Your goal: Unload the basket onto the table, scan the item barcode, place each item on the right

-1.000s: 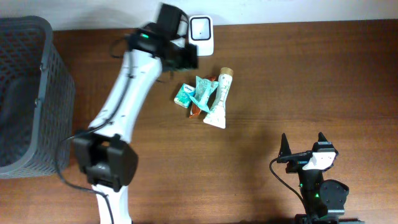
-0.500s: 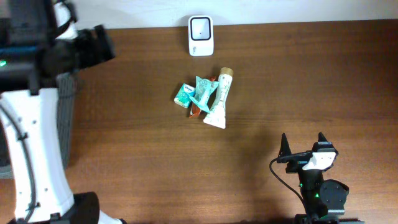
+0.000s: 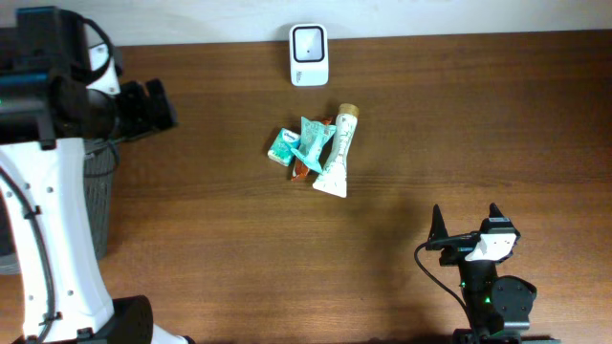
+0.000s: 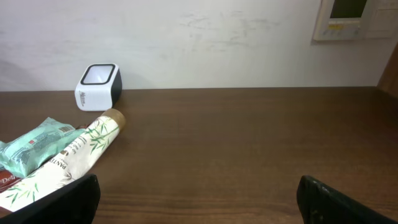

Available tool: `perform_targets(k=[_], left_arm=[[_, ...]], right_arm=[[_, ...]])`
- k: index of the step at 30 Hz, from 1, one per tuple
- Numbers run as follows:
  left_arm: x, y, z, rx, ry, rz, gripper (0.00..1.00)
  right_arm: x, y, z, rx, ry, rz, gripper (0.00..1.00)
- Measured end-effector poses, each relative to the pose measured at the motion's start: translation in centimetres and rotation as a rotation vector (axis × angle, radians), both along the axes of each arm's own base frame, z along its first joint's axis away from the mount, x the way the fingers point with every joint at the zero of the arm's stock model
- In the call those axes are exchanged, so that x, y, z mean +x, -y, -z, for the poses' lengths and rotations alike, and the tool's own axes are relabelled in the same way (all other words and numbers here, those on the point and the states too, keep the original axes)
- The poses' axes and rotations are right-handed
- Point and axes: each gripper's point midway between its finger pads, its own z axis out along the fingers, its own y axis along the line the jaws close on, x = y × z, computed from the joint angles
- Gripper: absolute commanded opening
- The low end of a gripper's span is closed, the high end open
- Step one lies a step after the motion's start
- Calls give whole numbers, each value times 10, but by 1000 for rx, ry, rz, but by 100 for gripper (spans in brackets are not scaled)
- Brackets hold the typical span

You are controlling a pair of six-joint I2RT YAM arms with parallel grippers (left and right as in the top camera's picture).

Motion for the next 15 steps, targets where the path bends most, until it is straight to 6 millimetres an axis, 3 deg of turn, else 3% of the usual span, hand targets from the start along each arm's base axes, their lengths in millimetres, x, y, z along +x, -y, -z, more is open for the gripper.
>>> perform_targets(k=[10,15], left_arm=[[-10,73,17,30,-52,250,100],[-18,72,3,54,0,254,100]], right_arm=[[0,0,0,0,0,0,99],[0,0,0,0,0,0,99]])
